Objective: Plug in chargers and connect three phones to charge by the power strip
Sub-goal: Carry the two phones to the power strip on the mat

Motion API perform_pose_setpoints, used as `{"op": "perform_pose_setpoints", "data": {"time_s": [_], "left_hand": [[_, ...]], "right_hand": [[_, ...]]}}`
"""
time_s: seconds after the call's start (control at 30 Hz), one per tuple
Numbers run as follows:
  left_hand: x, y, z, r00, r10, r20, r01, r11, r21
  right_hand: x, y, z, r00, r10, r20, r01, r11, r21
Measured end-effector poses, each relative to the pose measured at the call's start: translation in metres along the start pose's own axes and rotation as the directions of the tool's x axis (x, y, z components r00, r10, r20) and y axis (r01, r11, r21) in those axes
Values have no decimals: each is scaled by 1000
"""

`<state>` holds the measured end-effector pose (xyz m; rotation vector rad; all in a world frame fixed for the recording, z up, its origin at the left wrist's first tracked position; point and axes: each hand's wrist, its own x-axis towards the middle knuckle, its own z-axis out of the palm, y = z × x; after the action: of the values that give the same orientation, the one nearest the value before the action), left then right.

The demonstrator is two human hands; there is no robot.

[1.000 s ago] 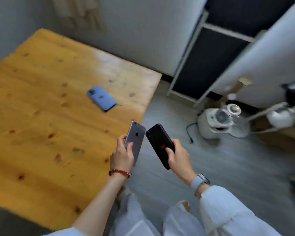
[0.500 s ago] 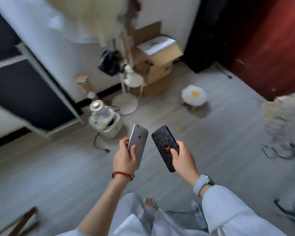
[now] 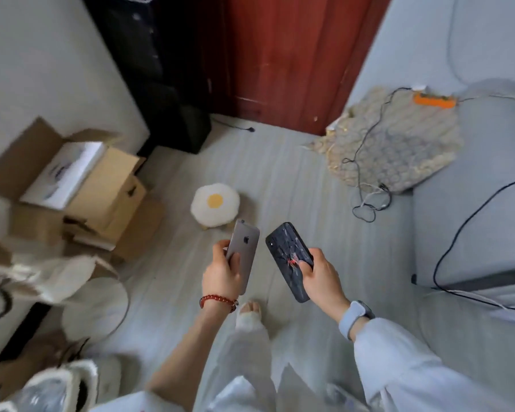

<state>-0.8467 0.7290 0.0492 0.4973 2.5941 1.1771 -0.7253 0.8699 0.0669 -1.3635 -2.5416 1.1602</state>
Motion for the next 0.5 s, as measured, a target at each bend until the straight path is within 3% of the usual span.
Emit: {"op": "perform_pose_setpoints", "data": {"time_s": [0.23,0.5], "left_hand": [[164,92,55,983,100,156,-103,995,7],[262,201,194,906,187,380,-219,975,44]], "right_hand": [[126,-22,-67,985,133,-113,-122,988,100],[252,41,-148,922,336,-194,-285,925,251]]}}
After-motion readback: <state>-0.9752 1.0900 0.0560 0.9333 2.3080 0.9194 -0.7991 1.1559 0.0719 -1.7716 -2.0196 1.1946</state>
